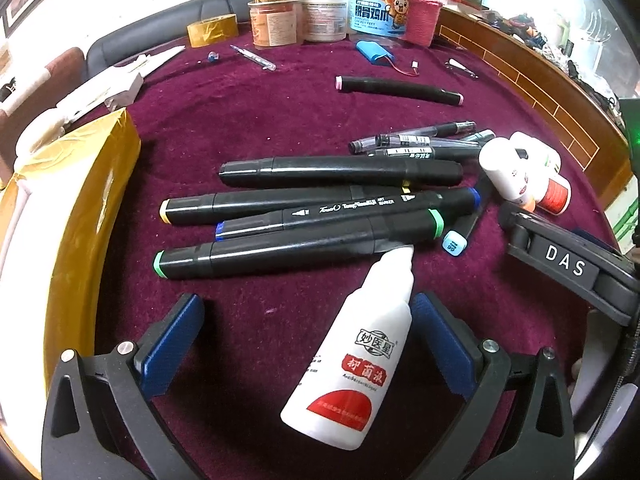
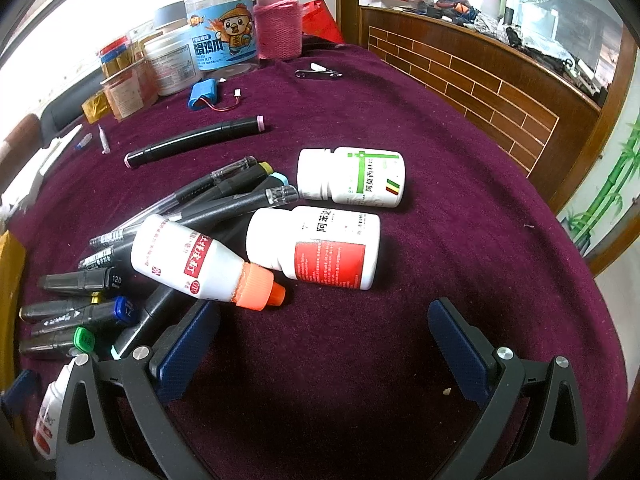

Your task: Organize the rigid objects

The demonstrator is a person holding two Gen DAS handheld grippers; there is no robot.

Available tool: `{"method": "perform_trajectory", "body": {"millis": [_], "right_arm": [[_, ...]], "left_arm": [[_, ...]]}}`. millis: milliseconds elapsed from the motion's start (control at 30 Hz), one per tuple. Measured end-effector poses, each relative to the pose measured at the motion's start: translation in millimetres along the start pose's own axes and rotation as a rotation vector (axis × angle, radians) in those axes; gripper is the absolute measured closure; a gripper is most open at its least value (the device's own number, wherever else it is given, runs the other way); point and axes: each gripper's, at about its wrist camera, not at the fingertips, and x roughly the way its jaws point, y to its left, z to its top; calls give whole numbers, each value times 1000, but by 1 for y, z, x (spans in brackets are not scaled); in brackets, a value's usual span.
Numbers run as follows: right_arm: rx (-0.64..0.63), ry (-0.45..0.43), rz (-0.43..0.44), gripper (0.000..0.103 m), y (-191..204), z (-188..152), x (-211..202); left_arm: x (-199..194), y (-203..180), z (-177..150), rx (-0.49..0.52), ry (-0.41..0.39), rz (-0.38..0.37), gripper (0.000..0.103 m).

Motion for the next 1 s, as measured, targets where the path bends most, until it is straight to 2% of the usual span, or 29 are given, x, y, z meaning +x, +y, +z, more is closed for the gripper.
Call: {"method": "perform_trajectory", "body": {"millis": [100, 200, 233, 300, 367, 433, 500, 600, 700, 767, 800, 867, 933, 967, 1000], "right_arm": [[-34, 2, 30, 1, -1, -1, 1], [-120, 42, 126, 1, -7, 3, 0], [-109, 43, 170, 1, -14, 3, -2], [-83, 56, 231, 1, -24, 4, -4], [-143, 85, 199, 1, -17, 4, -3], [-199, 78, 147, 1, -7, 0, -1], [-164, 50, 163, 2, -9, 0, -3], [-22, -31, 277, 9, -38, 0, -14], [143, -100, 355, 9, -72, -2, -20], [183, -106, 372, 9, -80, -3, -20], [178, -101, 381, 9, -80, -2, -17], [142, -108, 378, 9, -71, 0, -20], [112, -119, 384, 9, -66, 1, -23], [113, -118, 386, 9, -67, -2, -26], [116, -113, 390, 9, -67, -1, -25]], "left_arm": [[-1, 3, -1, -1, -3, -25, 0], [-9, 12, -1, -36, -17, -108, 5], [-14, 16, -2, -50, -22, -148, 5], [-29, 16, 0, -43, -59, -174, 5], [-53, 19, 3, -24, -141, -178, 5], [-75, 28, 9, -25, -230, -189, 4], [-87, 38, 18, -23, -289, -202, 4], [-74, 49, 34, -34, -246, -198, 4], [-38, 53, 45, -76, -117, -197, 4], [-23, 46, 43, -66, -74, -183, 5], [-14, 38, 46, -35, -60, -153, 7], [-3, 22, 42, 34, -24, -116, 21], [2, 9, 36, 69, 8, -134, 27], [0, 4, 33, 95, 0, -135, 39], [-3, -5, 29, 126, 10, -194, 55]]}}
